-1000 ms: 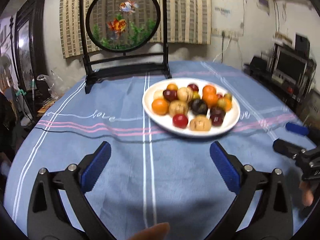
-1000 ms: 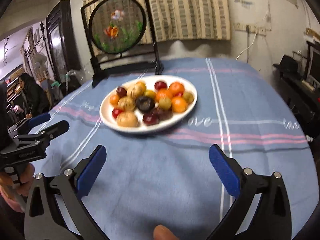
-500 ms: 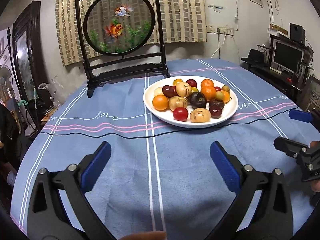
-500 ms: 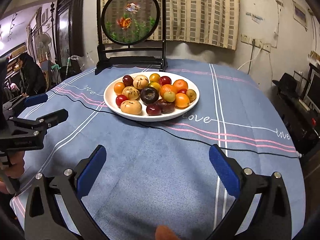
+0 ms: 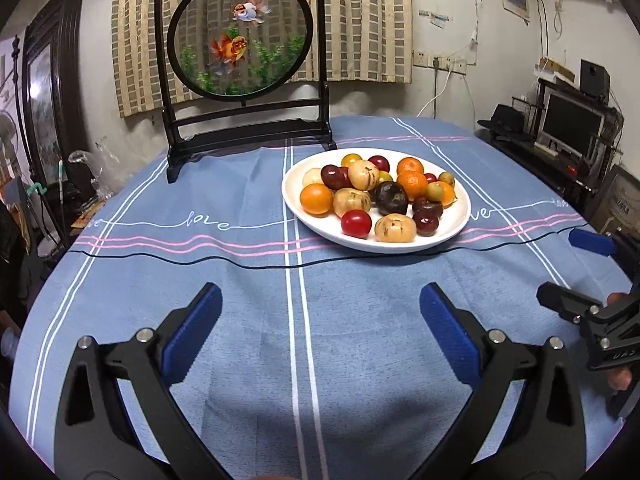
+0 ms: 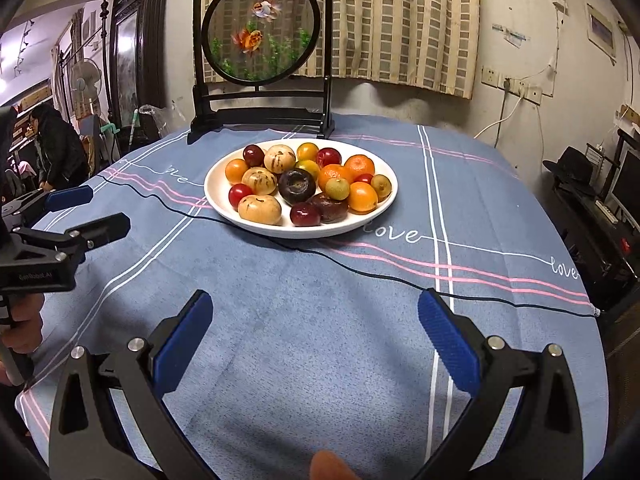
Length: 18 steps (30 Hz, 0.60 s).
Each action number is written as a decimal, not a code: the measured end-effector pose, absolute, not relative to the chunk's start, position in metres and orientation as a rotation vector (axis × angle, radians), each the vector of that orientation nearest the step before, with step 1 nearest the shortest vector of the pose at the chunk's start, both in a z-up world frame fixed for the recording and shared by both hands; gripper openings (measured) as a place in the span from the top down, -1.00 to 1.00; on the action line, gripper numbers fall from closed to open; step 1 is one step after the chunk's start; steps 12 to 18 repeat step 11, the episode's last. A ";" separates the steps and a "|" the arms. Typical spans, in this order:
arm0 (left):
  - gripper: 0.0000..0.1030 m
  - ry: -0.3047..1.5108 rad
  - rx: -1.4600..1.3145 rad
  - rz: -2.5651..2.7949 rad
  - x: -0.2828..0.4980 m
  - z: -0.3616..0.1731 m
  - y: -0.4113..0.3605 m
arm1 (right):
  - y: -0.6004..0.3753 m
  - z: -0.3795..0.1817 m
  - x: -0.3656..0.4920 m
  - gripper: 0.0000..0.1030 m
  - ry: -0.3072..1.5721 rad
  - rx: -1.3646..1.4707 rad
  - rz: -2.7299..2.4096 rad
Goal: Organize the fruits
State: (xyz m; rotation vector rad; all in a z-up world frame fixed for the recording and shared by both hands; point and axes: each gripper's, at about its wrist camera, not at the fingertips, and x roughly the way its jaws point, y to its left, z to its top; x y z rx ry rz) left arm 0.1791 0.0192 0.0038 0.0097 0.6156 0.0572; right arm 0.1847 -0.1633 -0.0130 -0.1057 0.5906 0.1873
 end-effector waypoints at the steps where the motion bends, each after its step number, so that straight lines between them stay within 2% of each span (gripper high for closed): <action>1: -0.96 0.613 0.008 0.067 0.179 0.004 0.020 | -0.163 -0.014 0.185 -0.97 0.592 -0.106 0.187; 18: -0.96 0.613 -0.040 0.125 0.182 0.005 0.033 | -0.164 -0.016 0.187 -0.97 0.601 -0.110 0.176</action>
